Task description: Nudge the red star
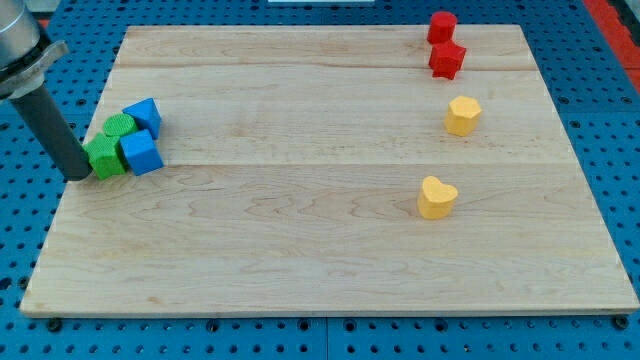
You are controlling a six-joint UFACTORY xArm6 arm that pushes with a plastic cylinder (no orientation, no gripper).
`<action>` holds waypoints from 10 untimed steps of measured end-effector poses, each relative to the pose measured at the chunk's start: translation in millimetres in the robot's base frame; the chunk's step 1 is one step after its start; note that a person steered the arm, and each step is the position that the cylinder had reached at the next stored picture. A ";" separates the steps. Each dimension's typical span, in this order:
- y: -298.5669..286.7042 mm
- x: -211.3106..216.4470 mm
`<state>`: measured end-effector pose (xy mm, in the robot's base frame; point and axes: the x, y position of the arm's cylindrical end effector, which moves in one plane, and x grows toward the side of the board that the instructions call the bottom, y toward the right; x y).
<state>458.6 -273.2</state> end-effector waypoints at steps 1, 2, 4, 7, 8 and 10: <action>1.8 0.0; 3.2 0.0; 6.5 41.7; 184.6 126.3; 256.5 110.0; 403.6 50.6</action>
<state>509.3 130.4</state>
